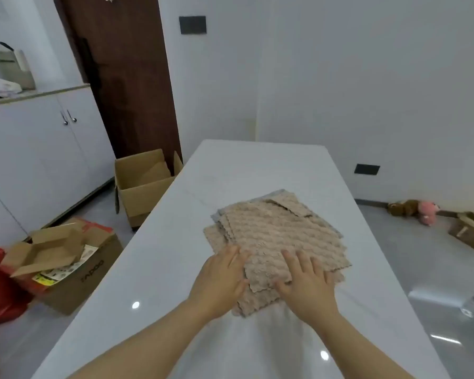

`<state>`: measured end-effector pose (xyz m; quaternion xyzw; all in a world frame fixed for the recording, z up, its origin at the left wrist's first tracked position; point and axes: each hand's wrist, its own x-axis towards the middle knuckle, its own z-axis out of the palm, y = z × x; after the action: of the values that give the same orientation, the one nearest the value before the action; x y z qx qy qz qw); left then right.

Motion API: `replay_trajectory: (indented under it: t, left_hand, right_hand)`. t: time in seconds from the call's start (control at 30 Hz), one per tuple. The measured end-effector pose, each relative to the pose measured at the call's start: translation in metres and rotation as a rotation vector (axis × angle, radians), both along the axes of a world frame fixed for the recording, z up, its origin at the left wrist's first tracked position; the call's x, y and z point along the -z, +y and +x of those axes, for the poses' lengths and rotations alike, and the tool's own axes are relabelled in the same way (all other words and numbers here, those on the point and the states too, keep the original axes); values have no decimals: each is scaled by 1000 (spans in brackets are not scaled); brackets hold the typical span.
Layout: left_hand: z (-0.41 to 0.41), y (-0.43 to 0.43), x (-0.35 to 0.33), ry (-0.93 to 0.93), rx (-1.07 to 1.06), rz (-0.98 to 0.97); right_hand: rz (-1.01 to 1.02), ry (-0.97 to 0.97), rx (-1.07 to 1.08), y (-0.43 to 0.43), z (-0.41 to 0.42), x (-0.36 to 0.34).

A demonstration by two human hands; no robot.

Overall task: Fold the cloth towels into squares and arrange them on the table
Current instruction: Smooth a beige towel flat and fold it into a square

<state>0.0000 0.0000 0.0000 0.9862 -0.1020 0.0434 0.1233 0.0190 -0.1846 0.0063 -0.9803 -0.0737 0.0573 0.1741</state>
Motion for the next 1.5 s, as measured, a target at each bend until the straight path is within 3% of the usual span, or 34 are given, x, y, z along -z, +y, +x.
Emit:
replay_trajectory:
  t: [0.23,0.37,0.6,0.83,1.1,1.33,1.43,1.5]
  left_hand:
    - [35,-19,82,-10,16,-156]
    - [46,-21,106,-184,-115,-274]
    - [54,-18,109,-303,-153,-472]
    - [-6,-2,55,-379,-38,-588]
    - [-130,38,62,-189,-29,-586]
    - [-185,71,81,-81,-37,-466]
    - [-186,78,78,-106,-160,-683]
    - [-174,77,76,-179,-272,-750]
  right_hand:
    - [50,-2,34,7,18,81]
    - [37,-147,95,13,23,104]
    - [162,-288,136,13,24,109]
    - [216,-496,171,15,-30,98]
    - [188,-468,53,15,-112,91]
    - [269,-222,-250,16,-164,87]
    - [427,-112,-274,17,-169,76]
    - [459,-188,-204,18,-160,70]
